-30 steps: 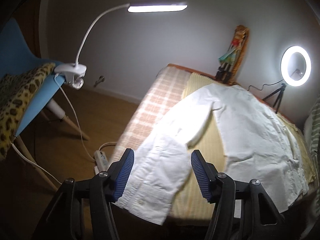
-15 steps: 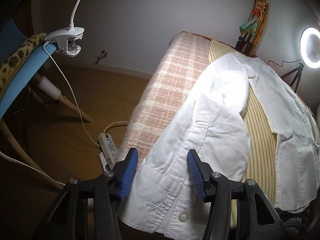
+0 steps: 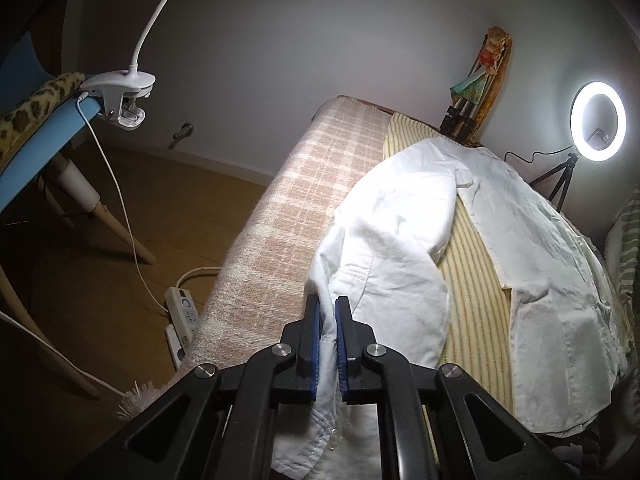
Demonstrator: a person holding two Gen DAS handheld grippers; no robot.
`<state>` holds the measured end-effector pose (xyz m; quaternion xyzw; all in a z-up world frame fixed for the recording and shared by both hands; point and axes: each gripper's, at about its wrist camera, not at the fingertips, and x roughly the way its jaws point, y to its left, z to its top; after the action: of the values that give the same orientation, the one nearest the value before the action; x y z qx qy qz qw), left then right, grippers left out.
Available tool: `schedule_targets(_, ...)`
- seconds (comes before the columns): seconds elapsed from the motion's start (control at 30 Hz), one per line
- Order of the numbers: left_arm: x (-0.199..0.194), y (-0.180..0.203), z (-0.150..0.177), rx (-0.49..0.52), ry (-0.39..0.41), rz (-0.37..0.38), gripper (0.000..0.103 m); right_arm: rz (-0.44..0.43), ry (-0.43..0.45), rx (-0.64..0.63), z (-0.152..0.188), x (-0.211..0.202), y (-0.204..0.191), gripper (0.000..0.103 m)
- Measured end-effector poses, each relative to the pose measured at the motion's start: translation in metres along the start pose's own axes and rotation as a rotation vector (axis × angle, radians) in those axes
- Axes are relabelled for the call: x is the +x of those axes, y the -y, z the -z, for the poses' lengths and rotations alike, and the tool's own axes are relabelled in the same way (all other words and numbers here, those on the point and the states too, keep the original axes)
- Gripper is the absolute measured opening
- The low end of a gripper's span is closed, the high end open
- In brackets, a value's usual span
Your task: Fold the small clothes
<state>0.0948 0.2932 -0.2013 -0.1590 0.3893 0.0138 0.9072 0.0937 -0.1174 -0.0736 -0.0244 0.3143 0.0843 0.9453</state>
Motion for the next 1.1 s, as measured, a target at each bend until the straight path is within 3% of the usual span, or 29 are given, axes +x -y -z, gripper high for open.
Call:
schedule_targets(0.23, -0.031, 0.04, -0.014, 0.021, 0.091, 0.107, 0.003, -0.026, -0.026, 0.038, 0.003, 0.002, 0.008, 0.094)
schedule_targets(0.37, -0.041, 0.075, -0.02, 0.091, 0.118, 0.159, 0.003, -0.067, -0.048, 0.07, 0.006, 0.011, 0.014, 0.093)
schedule_targets(0.53, -0.048, 0.125, -0.021, 0.178, 0.129, 0.241, 0.003, -0.131, -0.13, 0.147, 0.018, 0.037, 0.028, 0.07)
schedule_targets(0.6, -0.049, 0.149, -0.015, 0.241, 0.119, 0.27, 0.003, -0.165, -0.176, 0.203, 0.025, 0.051, 0.036, 0.059)
schedule_targets(0.8, -0.036, 0.207, 0.029, 0.493, 0.023, 0.266, 0.003, -0.24, -0.268, 0.354, 0.04, 0.085, 0.061, 0.051)
schedule_targets(0.97, -0.026, 0.214, 0.05, 0.536, -0.043, 0.283, 0.004, -0.277, -0.298, 0.346, 0.036, 0.102, 0.059, 0.051)
schedule_targets(1.07, -0.027, 0.219, 0.052, 0.564, -0.063, 0.279, 0.018, -0.297, -0.312, 0.326, 0.031, 0.112, 0.051, 0.052)
schedule_targets(1.1, -0.029, 0.221, 0.054, 0.566, -0.064, 0.274, 0.034, -0.308, -0.315, 0.32, 0.029, 0.115, 0.047, 0.052)
